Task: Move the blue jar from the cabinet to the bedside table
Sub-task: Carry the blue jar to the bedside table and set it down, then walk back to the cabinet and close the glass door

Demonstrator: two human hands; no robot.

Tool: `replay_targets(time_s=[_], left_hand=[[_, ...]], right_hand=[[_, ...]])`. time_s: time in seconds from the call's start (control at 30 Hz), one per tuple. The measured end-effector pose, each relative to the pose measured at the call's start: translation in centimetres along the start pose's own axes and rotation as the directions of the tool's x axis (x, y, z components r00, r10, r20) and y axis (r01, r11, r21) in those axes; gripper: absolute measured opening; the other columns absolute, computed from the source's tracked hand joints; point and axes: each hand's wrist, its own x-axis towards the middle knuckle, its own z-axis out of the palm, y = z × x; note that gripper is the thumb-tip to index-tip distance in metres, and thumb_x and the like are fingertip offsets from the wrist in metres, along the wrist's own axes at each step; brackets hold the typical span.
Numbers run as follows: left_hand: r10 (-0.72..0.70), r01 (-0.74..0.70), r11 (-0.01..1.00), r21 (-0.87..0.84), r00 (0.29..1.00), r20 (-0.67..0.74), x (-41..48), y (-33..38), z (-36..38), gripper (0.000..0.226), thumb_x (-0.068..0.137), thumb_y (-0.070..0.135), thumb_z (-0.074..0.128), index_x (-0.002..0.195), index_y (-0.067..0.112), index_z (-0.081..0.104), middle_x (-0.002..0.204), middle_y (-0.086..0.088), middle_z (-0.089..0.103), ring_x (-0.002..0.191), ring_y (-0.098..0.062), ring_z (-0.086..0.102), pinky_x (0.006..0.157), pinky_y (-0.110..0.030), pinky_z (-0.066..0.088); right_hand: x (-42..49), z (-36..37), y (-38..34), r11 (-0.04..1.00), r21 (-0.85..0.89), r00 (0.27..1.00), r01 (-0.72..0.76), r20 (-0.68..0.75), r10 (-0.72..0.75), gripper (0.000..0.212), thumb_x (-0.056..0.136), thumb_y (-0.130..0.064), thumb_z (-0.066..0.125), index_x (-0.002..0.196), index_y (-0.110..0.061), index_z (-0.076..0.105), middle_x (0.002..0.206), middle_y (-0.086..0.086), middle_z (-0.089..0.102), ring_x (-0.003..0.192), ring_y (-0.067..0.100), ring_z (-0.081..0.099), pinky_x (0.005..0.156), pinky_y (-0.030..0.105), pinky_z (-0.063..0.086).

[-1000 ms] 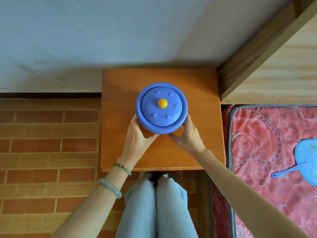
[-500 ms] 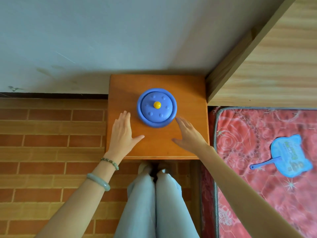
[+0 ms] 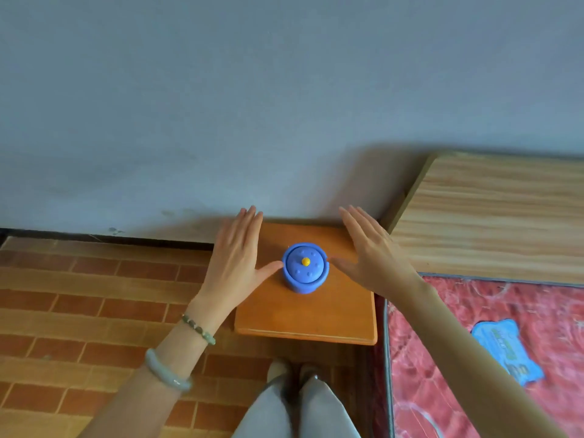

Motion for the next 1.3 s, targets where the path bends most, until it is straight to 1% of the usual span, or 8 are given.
replay_targets(time_s=[0.13,0.3,0.53,0.7,0.93,1.03,1.13,1.3], left_hand=[[0.035,-0.036,0.999,-0.003,0.991,-0.129,0.6,0.4,-5.2,0.09,0.076,0.052,0.067,0.141,-0.001,0.033,0.148,-0.02,0.038,0.138,-0.031,0.033,0.114,-0.047,0.02],[-0.016,0.017,1.0,0.002,0.984,-0.176,-0.2,-0.3,-8.3,0.087,0.078,0.057,0.058,0.14,0.0,0.036,0.147,-0.017,0.039,0.139,-0.029,0.033,0.115,-0.045,0.019],[-0.17,0.172,0.985,-0.005,0.97,-0.176,-2.2,-0.9,-9.7,0.089,0.075,0.052,0.069,0.141,0.002,0.036,0.148,-0.016,0.039,0.139,-0.028,0.032,0.115,-0.045,0.017],[-0.33,0.344,0.938,0.028,0.918,-0.221,-5.1,-0.6,-10.6,0.089,0.074,0.052,0.072,0.14,0.002,0.038,0.147,-0.016,0.041,0.138,-0.029,0.034,0.114,-0.044,0.015],[-0.57,0.597,0.802,0.038,0.782,-0.254,-11.9,0.3,-11.7,0.093,0.078,0.064,0.055,0.146,0.007,0.028,0.153,-0.012,0.03,0.142,-0.021,0.02,0.115,-0.044,0.009],[-0.657,0.686,0.728,0.006,0.699,-0.282,-15.1,0.6,-12.5,0.095,0.078,0.069,0.046,0.148,0.008,0.024,0.156,-0.009,0.024,0.143,-0.017,0.012,0.116,-0.043,0.007],[-0.734,0.77,0.637,-0.022,0.598,-0.321,-18.5,0.9,-13.5,0.096,0.078,0.068,0.046,0.15,0.011,0.019,0.157,-0.007,0.02,0.144,-0.015,0.008,0.117,-0.041,0.002],[-0.827,0.898,0.44,-0.021,0.396,-0.399,-24.8,1.2,-15.3,0.093,0.077,0.068,0.041,0.149,0.012,0.02,0.156,-0.008,0.024,0.144,-0.018,0.014,0.115,-0.041,0.002]], right_hand=[[0.9,-4.6,-2.9,0.997,-0.022,0.993,0.074,-0.09,-0.076,0.084,0.074,-0.034,0.074,0.139,-0.004,0.03,0.142,0.021,0.037,0.133,0.033,0.03,0.107,0.044,0.028],[1.8,-6.6,-5.8,0.994,0.01,0.987,0.105,-0.127,-0.103,0.085,0.078,-0.039,0.07,0.143,-0.012,0.022,0.148,0.013,0.028,0.137,0.025,0.021,0.107,0.033,0.019],[2.9,-6.4,-8.1,0.983,0.071,0.984,0.169,-0.061,-0.165,0.086,0.079,-0.043,0.065,0.145,-0.016,0.017,0.152,0.006,0.02,0.139,0.019,0.013,0.108,0.033,0.018],[3.5,-6.3,-9.9,0.949,0.12,0.956,0.291,0.009,-0.294,0.085,0.081,-0.046,0.062,0.145,-0.017,0.015,0.152,0.005,0.019,0.139,0.017,0.011,0.111,0.037,0.021],[3.9,-5.4,-14.4,0.844,0.216,0.855,0.491,0.067,-0.514,0.084,0.079,-0.042,0.067,0.144,-0.012,0.021,0.149,0.01,0.026,0.138,0.023,0.017,0.109,0.044,0.025],[3.8,-4.3,-17.0,0.791,0.258,0.8,0.554,0.097,-0.592,0.083,0.08,-0.056,0.054,0.143,-0.014,0.021,0.149,0.01,0.028,0.137,0.025,0.02,0.107,0.048,0.029],[3.6,-2.8,-20.4,0.713,0.279,0.714,0.643,0.117,-0.69,0.087,0.078,-0.069,0.042,0.144,-0.018,0.018,0.15,0.008,0.025,0.138,0.022,0.018,0.107,0.049,0.028],[2.1,-0.7,-27.8,0.541,0.344,0.522,0.767,0.155,-0.839,0.083,0.08,-0.06,0.05,0.145,-0.026,0.011,0.153,-0.002,0.012,0.139,0.016,0.012,0.108,0.041,0.02]])
